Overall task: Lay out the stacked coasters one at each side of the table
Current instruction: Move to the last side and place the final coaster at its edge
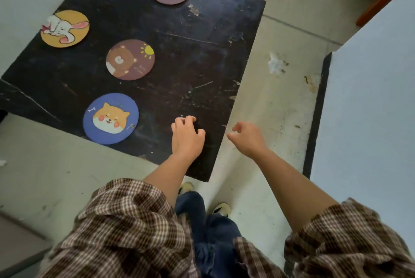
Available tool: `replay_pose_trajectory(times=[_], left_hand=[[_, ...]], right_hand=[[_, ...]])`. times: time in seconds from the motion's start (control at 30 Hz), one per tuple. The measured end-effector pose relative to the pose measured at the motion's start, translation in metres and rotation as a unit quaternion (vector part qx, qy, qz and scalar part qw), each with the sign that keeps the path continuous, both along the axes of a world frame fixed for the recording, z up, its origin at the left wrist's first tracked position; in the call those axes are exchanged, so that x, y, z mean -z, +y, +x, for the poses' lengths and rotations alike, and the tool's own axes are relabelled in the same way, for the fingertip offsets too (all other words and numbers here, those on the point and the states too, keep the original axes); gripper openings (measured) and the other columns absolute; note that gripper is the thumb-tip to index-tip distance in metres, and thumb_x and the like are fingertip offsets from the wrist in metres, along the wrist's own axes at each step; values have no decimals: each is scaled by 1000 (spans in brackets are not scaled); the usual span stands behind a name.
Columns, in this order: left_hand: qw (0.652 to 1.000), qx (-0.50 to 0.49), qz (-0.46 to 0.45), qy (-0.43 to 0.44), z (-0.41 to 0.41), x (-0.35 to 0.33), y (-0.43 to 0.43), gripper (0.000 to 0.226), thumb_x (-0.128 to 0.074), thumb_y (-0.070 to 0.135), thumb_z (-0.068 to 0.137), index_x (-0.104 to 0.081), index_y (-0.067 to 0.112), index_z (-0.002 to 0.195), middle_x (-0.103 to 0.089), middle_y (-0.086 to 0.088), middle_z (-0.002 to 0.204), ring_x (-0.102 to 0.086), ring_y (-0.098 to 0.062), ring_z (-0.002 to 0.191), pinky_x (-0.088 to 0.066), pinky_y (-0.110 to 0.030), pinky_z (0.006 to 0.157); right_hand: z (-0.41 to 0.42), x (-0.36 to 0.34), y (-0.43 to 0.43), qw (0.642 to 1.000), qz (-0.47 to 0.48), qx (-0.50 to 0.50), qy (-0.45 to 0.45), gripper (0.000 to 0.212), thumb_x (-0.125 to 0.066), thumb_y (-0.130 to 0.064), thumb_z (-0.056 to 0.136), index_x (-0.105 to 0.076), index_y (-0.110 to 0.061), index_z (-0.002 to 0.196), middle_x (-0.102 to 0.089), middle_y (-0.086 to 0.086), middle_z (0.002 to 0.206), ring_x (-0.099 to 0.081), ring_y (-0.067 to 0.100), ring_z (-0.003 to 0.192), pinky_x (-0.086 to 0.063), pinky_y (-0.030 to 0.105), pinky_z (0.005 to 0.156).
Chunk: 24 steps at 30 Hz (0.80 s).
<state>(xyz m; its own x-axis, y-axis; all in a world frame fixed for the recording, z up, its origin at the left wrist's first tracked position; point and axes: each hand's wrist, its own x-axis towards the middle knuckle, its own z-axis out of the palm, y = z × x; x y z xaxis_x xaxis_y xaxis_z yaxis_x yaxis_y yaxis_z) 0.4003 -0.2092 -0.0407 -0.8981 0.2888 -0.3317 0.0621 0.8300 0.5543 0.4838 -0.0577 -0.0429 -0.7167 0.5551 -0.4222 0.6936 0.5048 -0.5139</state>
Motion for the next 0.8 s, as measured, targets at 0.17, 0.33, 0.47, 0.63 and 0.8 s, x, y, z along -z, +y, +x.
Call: replay_pose_trajectory(times=[0.17,0.33,0.47,0.63,0.8], left_hand=[[998,-57,-2,8,7,1,19,38,-53,29,90,-47,21,127,-42,-4,131,-37,-19,119,-41,-32,89],[991,-128,-21,15,-8,9,31,39,-51,25,89,-46,19,128,-41,-6,133,-35,-22,123,-41,-37,95],[984,-175,-15,30,-42,12,50,40,-51,24,90,-47,18,129,-40,-7,135,-33,-23,126,-42,-41,102],[974,-225,1,27,-80,9,69,39,-51,23,89,-48,17,127,-41,-7,133,-33,-24,124,-40,-41,101],[953,-303,-5,7,-110,7,67,40,-50,24,89,-46,19,128,-38,-6,135,-32,-23,124,-40,-40,98]], right_hand=[[-21,8,28,998,16,-64,1,25,-65,-35,81,-63,-16,96,-62,3,96,-59,18,81,-54,36,73],[-58,16,41,992,19,-124,-16,29,-66,-36,82,-62,-19,105,-61,1,108,-60,19,89,-55,38,80],[-106,16,58,985,27,-170,-9,29,-66,-34,84,-60,-20,108,-58,0,109,-54,13,84,-47,27,73],[-163,9,76,966,37,-256,-15,27,-64,-29,85,-59,-17,109,-55,1,104,-58,19,87,-52,31,73],[-216,7,78,950,30,-312,1,33,-65,-29,85,-56,-18,115,-46,-7,97,-53,13,81,-42,22,60]])
